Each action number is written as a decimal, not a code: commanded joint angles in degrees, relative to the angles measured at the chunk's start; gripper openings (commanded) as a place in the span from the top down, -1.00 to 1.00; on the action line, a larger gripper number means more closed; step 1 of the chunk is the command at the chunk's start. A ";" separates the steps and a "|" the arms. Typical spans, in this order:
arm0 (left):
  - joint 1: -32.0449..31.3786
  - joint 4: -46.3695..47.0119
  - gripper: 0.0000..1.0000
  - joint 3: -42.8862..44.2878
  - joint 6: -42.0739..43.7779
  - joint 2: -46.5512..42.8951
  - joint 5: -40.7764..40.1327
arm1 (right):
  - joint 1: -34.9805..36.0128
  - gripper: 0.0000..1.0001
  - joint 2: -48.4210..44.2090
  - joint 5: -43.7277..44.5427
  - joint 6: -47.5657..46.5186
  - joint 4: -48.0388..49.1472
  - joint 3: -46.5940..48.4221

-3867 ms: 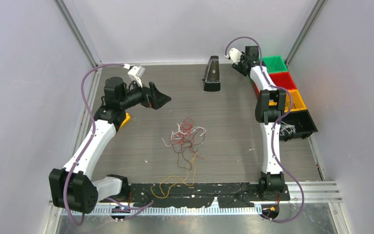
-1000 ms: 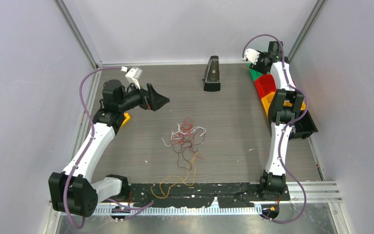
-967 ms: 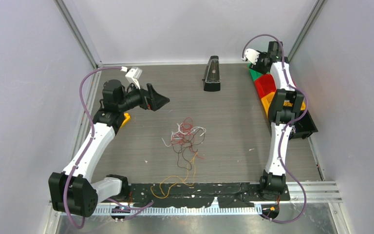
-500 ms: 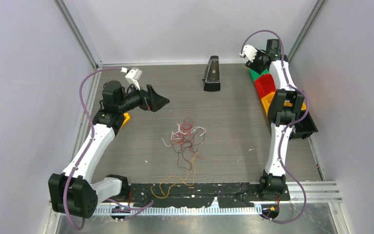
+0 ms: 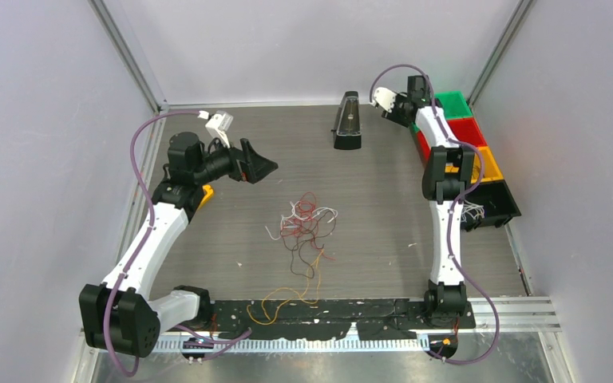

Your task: Untangle the cables

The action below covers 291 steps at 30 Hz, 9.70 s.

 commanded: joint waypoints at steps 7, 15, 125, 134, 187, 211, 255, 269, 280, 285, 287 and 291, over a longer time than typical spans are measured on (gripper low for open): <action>0.42 0.27 -0.98 0.49 1.24 -2.07 -0.44 | -1.35 0.87 -3.14 1.84 -7.00 1.01 1.66; 0.42 2.22 -0.98 -0.43 0.30 -2.12 -0.15 | -4.06 0.89 -7.65 0.47 -15.78 -5.45 1.74; 0.51 0.67 -0.98 -2.22 1.08 -4.46 -1.63 | -6.76 0.89 -11.33 -17.36 -27.10 -9.88 -2.27; 0.46 2.34 -0.98 -2.55 0.09 -3.76 -0.96 | -9.55 0.89 -14.07 -17.72 -28.56 -11.97 -3.21; 0.42 -24.15 -0.98 0.51 26.42 -4.70 5.20 | -3.99 -0.99 -42.57 -18.67 9.44 -12.09 -24.24; -52.42 -26.40 -0.46 -16.04 54.95 -1.25 -16.67 | 17.65 -0.71 -64.21 -27.46 60.95 -4.31 -71.66; -16.49 -33.79 1.00 18.52 36.16 -7.47 25.15 | 20.49 -0.65 -55.19 -25.46 60.09 2.67 -61.25; -10.18 -9.69 1.00 13.08 13.37 -9.38 22.71 | 23.98 -0.86 -76.34 -40.54 64.10 14.64 -70.89; -8.76 -2.67 1.00 12.96 5.63 -9.50 22.20 | 37.03 -0.93 -64.34 -29.22 69.60 41.11 -72.22; -4.56 3.62 1.00 18.02 -3.07 -8.77 21.46 | 39.05 -0.24 -55.23 -23.33 73.08 46.90 -72.26; -2.55 6.36 1.00 21.14 -6.43 -8.28 21.35 | 38.50 0.26 -53.13 -22.30 73.62 47.18 -72.86; 0.45 10.25 1.00 27.19 -9.86 -7.28 19.80 | 37.24 0.76 -50.35 -23.88 73.80 43.20 -72.92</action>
